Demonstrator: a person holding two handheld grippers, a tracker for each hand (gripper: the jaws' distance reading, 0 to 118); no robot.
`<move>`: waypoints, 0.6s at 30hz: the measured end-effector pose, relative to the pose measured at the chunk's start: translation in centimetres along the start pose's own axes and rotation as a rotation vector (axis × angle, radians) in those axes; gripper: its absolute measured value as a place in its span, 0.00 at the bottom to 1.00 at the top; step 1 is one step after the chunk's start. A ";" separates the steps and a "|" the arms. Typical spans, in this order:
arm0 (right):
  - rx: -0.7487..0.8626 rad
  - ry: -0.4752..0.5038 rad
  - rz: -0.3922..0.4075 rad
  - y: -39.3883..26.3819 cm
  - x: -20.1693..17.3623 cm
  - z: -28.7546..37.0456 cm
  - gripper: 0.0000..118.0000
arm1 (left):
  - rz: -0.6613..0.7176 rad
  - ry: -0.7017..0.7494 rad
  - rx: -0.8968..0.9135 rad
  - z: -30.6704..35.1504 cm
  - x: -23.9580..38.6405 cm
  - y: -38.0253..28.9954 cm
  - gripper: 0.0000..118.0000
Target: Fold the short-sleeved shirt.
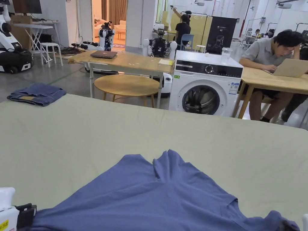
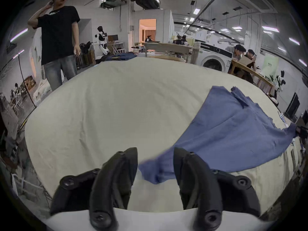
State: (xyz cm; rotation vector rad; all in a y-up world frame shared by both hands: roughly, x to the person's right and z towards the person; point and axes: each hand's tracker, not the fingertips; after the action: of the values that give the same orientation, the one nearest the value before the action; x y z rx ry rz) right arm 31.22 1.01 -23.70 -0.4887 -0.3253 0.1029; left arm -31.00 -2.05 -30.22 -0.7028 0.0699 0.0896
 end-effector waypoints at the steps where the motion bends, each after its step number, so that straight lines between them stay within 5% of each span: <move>1: 0.014 0.011 -0.008 0.3 -0.6 0.4 0.50 | 0.004 -0.008 0.018 0.4 0.4 0.1 0.38; 9: 0.157 0.137 -0.091 2.6 -8.8 3.3 0.48 | -0.096 -0.092 0.177 1.7 7.1 0.5 0.41; 10: 0.170 0.148 -0.090 2.8 -10.1 3.7 0.41 | -0.109 -0.108 0.202 2.0 8.3 0.5 0.37; 12: 0.196 0.179 -0.078 3.2 -12.2 4.3 0.06 | -0.118 -0.104 0.240 2.6 10.0 0.5 0.11; 14: 0.210 0.187 -0.074 3.5 -14.1 4.6 0.00 | -0.136 -0.103 0.245 2.8 11.6 0.6 0.00; 18: 0.224 0.260 -0.104 3.9 -16.3 5.1 0.00 | -0.136 -0.128 0.244 3.3 13.4 0.8 0.00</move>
State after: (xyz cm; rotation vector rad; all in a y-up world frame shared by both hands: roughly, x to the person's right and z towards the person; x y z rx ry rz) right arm 14.09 3.86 -25.86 -0.2586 -0.0822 -0.0256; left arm -17.69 1.44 -29.50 -0.4549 -0.0883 -0.0047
